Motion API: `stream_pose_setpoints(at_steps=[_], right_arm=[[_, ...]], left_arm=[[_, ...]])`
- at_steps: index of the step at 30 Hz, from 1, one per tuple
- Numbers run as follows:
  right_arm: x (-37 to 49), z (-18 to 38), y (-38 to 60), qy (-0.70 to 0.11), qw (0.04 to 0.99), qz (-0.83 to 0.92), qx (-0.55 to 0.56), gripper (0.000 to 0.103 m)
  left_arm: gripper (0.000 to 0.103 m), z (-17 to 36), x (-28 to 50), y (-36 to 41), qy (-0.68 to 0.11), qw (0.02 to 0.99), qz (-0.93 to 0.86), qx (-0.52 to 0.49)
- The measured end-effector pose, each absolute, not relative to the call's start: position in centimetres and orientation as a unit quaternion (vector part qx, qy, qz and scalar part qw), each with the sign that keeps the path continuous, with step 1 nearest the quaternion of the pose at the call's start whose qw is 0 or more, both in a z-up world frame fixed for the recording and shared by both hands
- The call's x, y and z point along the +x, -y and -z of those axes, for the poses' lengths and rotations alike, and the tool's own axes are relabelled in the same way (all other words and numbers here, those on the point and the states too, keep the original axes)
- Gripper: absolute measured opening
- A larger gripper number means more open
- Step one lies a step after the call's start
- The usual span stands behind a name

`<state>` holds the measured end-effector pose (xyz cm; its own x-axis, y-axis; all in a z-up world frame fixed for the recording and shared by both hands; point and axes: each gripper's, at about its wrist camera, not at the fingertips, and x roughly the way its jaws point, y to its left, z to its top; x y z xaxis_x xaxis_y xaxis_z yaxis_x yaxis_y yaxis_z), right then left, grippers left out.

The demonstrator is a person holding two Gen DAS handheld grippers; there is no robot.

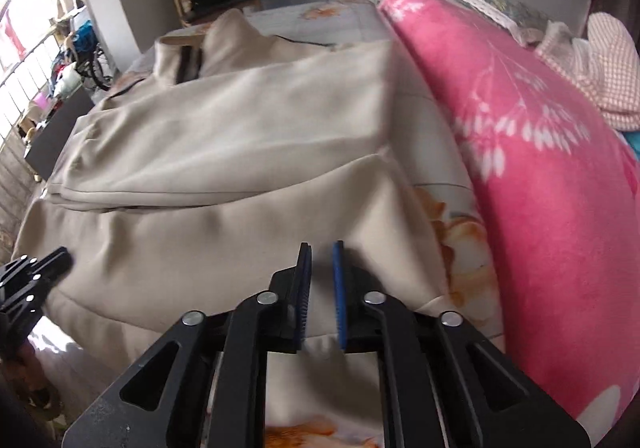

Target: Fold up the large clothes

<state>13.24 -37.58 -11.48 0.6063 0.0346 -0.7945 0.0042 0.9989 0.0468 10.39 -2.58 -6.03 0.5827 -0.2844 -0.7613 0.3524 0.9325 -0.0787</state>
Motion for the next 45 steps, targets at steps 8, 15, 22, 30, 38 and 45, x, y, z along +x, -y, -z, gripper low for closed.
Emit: stream_pose_setpoints(at_steps=[8,15,22,30,38,45], right_arm=[[12.6,8.2,39.7,-0.39,0.919,0.046,0.039,0.009],[7.5,8.2,28.9,-0.385,0.904,-0.187,-0.006,0.019],[8.0,12.6,24.6,-0.435,0.873,-0.214,-0.039,0.015],[8.0,12.6,24.5,-0.446,0.869,-0.21,-0.041,0.014],[8.1,12.5,24.4,-0.449,0.868,-0.206,-0.043,0.014],[8.0,12.6,24.3,-0.45,0.869,-0.202,-0.045,0.014]], left_arm=[[0.008,6.0,10.3,2.6,-0.422,0.888,0.178,0.046],[0.008,6.0,10.3,2.3,-0.42,0.889,0.18,0.029],[0.008,5.5,9.9,0.5,-0.416,0.891,0.182,-0.006],[0.011,5.7,8.0,-8.3,-0.429,0.897,0.079,-0.065],[0.009,3.3,5.9,-10.9,-0.399,0.912,0.062,-0.068],[0.03,3.2,9.9,-11.4,-0.428,0.901,0.047,-0.046]])
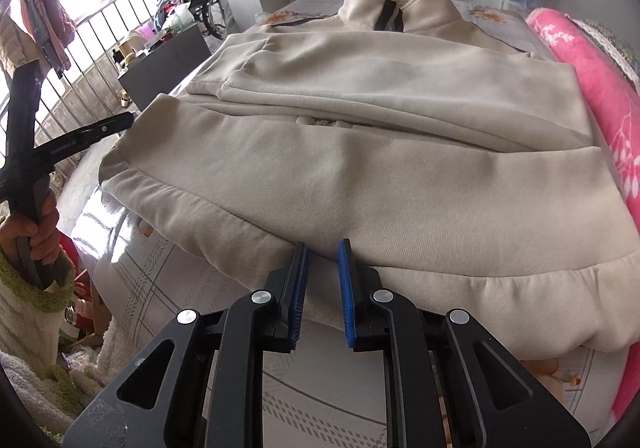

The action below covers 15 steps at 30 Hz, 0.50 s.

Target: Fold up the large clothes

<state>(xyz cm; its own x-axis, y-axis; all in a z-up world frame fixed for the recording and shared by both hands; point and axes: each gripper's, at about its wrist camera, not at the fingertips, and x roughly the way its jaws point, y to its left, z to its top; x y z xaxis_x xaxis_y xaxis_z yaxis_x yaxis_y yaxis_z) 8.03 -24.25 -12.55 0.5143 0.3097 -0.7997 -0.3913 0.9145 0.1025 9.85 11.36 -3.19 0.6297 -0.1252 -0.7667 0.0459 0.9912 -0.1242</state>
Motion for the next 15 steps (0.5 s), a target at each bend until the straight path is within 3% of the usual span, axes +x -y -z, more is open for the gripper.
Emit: stream_pose_setpoints(at_steps=[14,15], right_arm=[[7.7,12.6,24.1,-0.447,0.871,-0.201,-0.045,0.014],[7.7,12.6,24.1,-0.447,0.871,-0.201,-0.044,0.014]], left_arm=[[0.03,5.3,12.7,-14.0,-0.478,0.859,0.066,-0.17],[0.022,4.9,12.3,-14.1,-0.467,0.863,0.078,-0.177]])
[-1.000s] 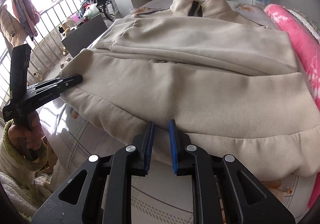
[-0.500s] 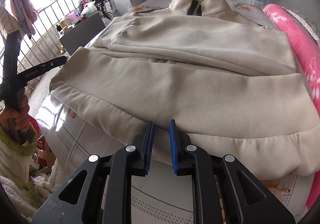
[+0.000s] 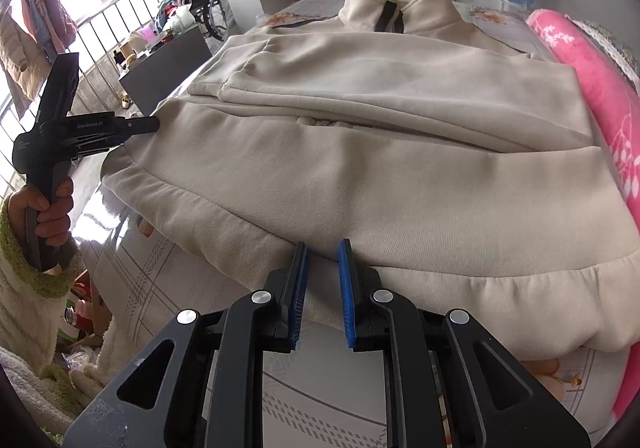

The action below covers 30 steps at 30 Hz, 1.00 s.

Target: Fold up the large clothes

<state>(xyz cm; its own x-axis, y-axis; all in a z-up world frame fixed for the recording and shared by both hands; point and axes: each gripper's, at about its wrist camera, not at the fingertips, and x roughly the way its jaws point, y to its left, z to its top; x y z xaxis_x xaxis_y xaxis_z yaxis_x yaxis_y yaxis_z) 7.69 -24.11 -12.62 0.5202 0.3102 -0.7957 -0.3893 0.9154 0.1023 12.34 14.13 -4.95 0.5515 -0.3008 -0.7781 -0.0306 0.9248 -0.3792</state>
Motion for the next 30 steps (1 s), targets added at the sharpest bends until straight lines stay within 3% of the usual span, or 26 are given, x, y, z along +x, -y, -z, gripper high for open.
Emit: stream_pose_setpoints(at_steps=[4,7,12,18,23,26,30], right_arm=[[7.7,12.6,24.1,-0.447,0.871,-0.201,-0.046,0.014],[7.7,12.6,24.0,-0.446,0.871,-0.201,-0.047,0.014],[7.6,12.6,24.0,-0.446,0.871,-0.201,-0.047,0.014],[7.6,12.7,24.0,-0.446,0.871,-0.2,-0.047,0.014],[7.6,12.7,23.9,-0.446,0.872,-0.2,-0.043,0.014],[7.6,12.7,24.0,-0.446,0.871,-0.202,-0.039,0.014],[7.7,12.7,24.3,-0.447,0.87,-0.207,-0.028,0.014]], left_arm=[[0.014,2.0,9.9,-14.5,-0.386,0.894,0.131,-0.187],[0.014,2.2,10.0,-16.3,-0.389,0.894,0.092,-0.204],[0.005,2.9,9.8,-19.8,-0.385,0.882,0.058,-0.265],[0.008,1.0,9.8,-14.4,-0.382,0.889,0.167,-0.189],[0.005,5.7,12.8,-12.3,-0.46,0.872,0.101,-0.131],[0.003,5.4,12.5,-13.7,-0.44,0.879,0.085,-0.161],[0.003,3.0,11.0,-13.1,-0.396,0.911,0.029,-0.108]])
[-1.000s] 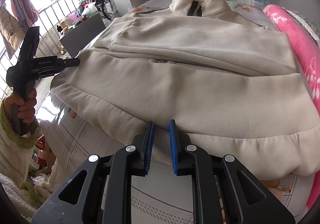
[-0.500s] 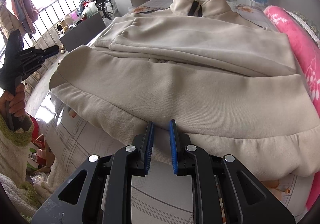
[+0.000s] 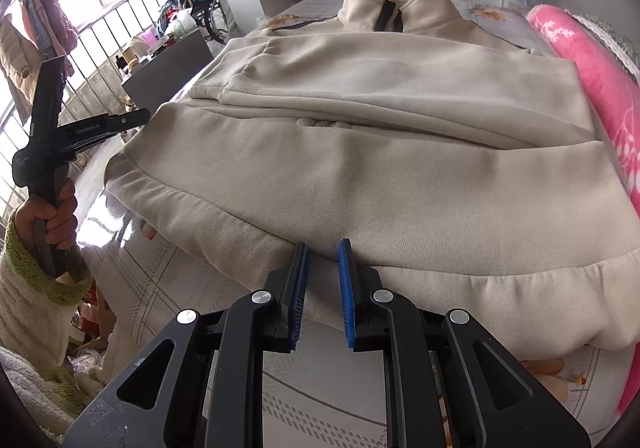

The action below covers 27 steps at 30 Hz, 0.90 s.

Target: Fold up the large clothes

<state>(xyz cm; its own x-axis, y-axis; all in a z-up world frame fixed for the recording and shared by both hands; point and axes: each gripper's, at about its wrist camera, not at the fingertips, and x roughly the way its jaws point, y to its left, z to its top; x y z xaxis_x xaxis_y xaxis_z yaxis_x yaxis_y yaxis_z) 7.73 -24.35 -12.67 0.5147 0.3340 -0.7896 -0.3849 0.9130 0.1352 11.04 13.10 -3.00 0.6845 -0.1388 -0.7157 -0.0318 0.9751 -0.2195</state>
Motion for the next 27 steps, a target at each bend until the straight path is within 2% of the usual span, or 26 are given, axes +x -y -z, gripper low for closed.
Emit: stream_pose_setpoints(at_steps=[5,9,12,14,17,25,27], right_arm=[[7.8,12.7,24.7,-0.449,0.868,-0.213,-0.015,0.014],[7.8,12.7,24.8,-0.448,0.868,-0.213,-0.012,0.014],[7.9,12.2,25.6,-0.449,0.867,-0.218,0.004,0.014],[7.8,11.2,26.8,-0.435,0.878,-0.201,0.006,0.018],[8.1,9.9,29.7,-0.418,0.893,-0.163,0.01,0.019],[10.9,10.1,36.3,-0.428,0.903,-0.036,-0.016,0.019],[11.8,11.1,36.6,-0.439,0.898,-0.024,-0.031,0.015]], left_arm=[[0.003,1.7,10.1,-10.0,-0.384,0.914,0.093,-0.09],[0.004,3.4,10.3,-5.1,-0.421,0.891,0.16,-0.062],[0.004,5.8,10.5,-2.4,-0.456,0.879,0.135,-0.003],[0.004,5.8,10.3,-2.2,-0.451,0.883,0.131,-0.003],[0.004,5.9,10.5,-2.7,-0.456,0.879,0.134,-0.021],[0.004,5.7,10.5,-2.9,-0.458,0.878,0.133,-0.021],[0.004,5.8,10.5,-2.8,-0.458,0.878,0.133,-0.021]])
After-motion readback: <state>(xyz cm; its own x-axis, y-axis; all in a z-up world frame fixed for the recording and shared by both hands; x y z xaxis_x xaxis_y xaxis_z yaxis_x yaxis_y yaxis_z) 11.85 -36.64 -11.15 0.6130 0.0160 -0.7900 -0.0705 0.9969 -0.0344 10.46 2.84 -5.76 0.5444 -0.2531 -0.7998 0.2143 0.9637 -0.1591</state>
